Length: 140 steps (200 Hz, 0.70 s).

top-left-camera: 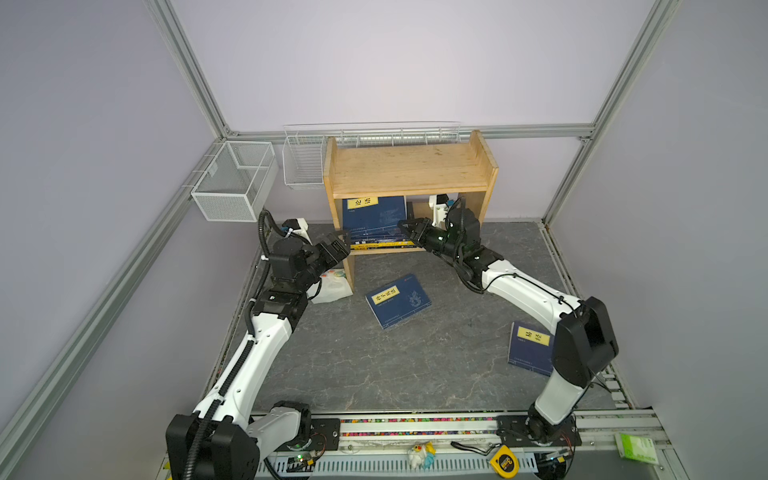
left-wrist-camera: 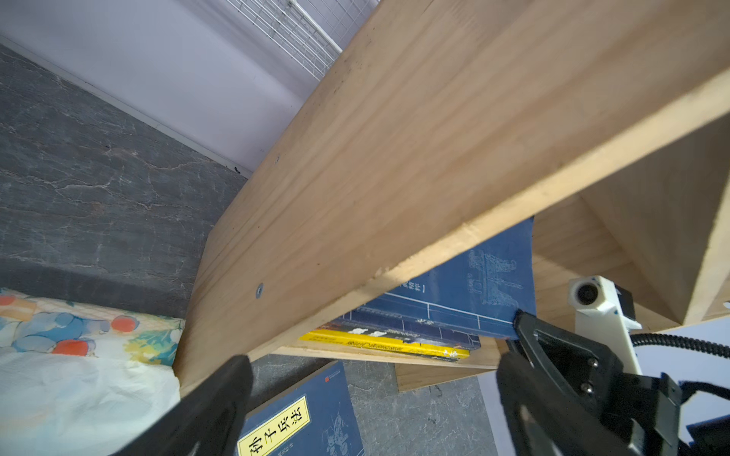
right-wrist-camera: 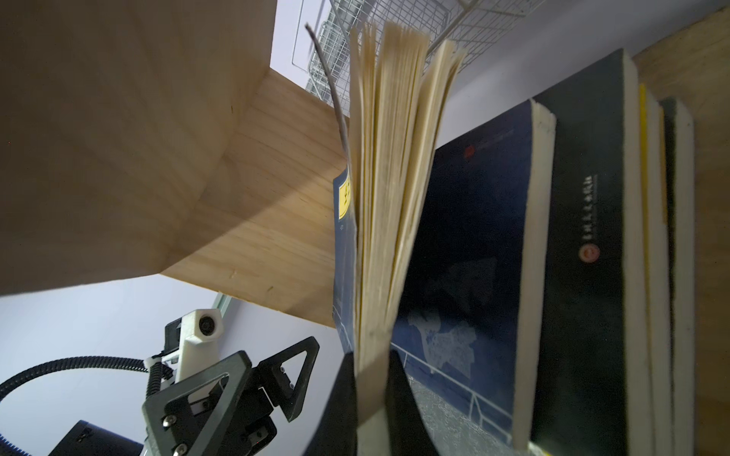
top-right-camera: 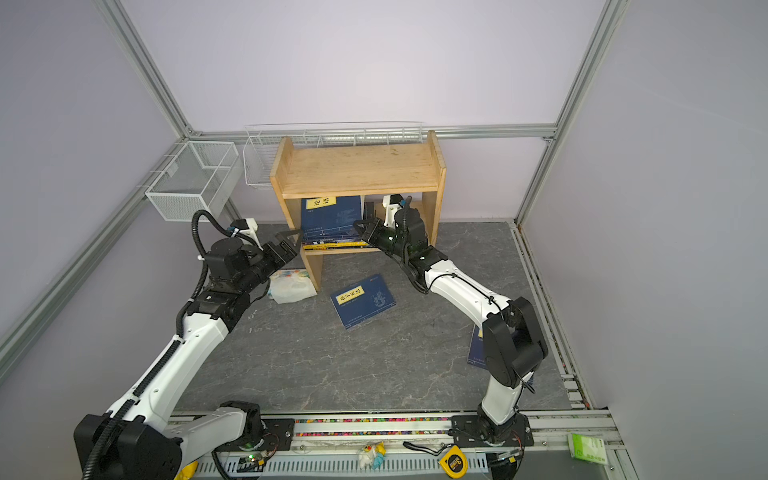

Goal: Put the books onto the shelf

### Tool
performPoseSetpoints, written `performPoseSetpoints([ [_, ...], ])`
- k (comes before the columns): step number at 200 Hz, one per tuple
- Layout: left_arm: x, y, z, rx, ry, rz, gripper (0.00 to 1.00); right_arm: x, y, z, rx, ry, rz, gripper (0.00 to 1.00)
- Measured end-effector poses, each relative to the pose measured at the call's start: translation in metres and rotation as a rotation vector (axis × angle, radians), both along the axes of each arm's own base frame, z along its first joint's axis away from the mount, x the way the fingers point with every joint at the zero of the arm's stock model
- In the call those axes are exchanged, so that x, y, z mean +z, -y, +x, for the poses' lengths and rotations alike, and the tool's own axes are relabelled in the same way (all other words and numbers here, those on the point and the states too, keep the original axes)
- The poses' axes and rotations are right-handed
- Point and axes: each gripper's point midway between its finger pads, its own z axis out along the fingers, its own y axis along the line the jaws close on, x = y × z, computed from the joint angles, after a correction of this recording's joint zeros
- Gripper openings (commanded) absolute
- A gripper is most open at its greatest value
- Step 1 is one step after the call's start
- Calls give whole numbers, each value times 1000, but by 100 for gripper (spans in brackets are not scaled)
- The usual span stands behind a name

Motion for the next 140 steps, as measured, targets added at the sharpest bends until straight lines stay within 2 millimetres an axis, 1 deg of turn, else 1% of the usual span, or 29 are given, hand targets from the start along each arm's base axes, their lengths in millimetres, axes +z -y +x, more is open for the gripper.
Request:
performPoseSetpoints([
  [34,-7,2,5,-3,-16,2,97,-1,0,-1,9,-10,9,7],
  [86,-8,3,9,-5,-9,0,97,-5,1,-1,13,-22,17,7],
  [140,-10,3,13,-3,-10,-4,97,-5,1,-1,17,-23,17,7],
])
